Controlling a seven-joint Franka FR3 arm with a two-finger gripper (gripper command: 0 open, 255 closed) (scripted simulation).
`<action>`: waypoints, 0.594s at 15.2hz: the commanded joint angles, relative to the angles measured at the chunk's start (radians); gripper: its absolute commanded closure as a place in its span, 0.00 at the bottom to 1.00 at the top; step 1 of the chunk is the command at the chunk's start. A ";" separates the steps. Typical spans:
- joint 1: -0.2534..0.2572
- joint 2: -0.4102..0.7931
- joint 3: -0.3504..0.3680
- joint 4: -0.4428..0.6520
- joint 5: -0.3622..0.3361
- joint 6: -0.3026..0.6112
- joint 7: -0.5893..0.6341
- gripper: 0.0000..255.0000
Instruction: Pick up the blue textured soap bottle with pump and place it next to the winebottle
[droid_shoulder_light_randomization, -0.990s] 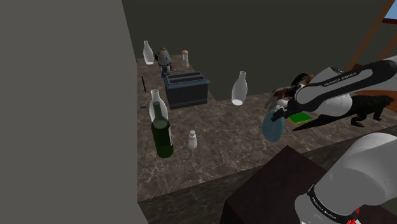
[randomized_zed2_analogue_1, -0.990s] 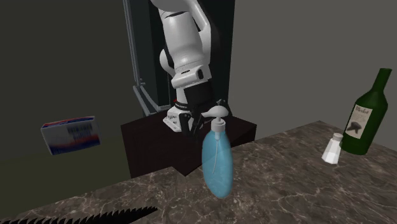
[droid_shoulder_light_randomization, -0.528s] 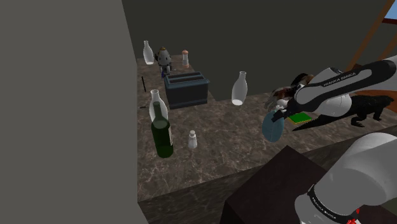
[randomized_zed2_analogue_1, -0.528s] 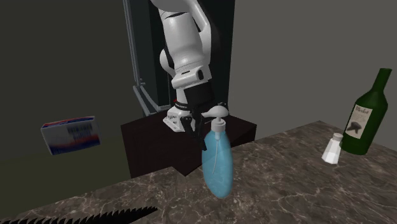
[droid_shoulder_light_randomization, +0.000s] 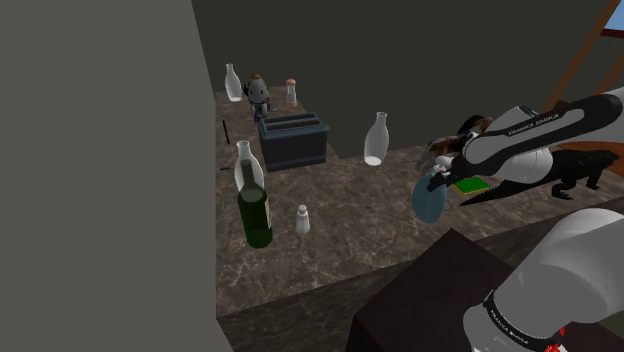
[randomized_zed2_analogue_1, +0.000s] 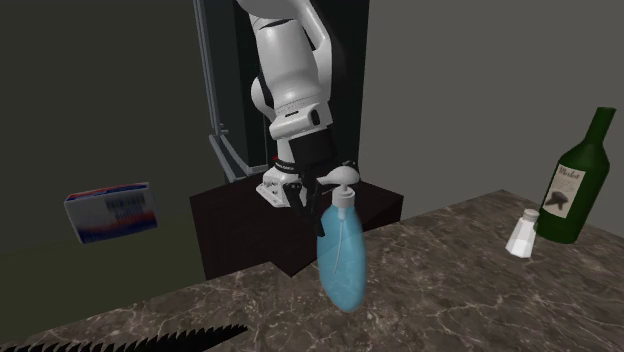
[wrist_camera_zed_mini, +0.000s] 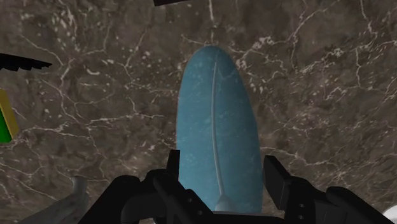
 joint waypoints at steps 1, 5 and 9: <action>-0.001 0.000 0.001 -0.001 -0.001 -0.002 0.000 1.00; -0.061 -0.065 0.064 0.013 -0.029 -0.087 0.037 1.00; -0.099 -0.126 0.110 0.032 -0.045 -0.169 0.066 1.00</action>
